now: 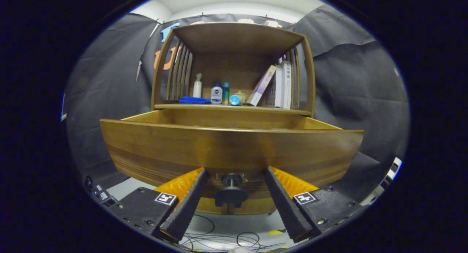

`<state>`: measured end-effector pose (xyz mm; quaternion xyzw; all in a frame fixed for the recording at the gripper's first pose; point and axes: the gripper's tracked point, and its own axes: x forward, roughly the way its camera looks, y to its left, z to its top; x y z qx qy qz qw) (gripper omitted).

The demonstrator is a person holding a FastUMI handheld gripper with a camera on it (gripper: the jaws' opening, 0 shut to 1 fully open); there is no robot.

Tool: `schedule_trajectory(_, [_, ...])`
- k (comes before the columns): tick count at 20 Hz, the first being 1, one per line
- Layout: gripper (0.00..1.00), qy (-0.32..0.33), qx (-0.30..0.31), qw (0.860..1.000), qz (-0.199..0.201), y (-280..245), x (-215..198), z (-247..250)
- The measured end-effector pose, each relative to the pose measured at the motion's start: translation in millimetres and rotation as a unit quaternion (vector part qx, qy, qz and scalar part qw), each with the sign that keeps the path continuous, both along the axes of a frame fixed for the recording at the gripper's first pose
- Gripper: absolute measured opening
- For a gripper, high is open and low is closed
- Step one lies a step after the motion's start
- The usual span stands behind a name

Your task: Pull open the drawer, take out the items inside it, and place them on the countertop above the cabinet.

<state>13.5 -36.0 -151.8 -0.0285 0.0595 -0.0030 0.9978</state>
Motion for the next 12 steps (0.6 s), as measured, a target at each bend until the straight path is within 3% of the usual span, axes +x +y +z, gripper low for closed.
schedule_trajectory(12, [0.99, 0.012, 0.001, 1.000, 0.008, 0.7, 41.9, 7.7])
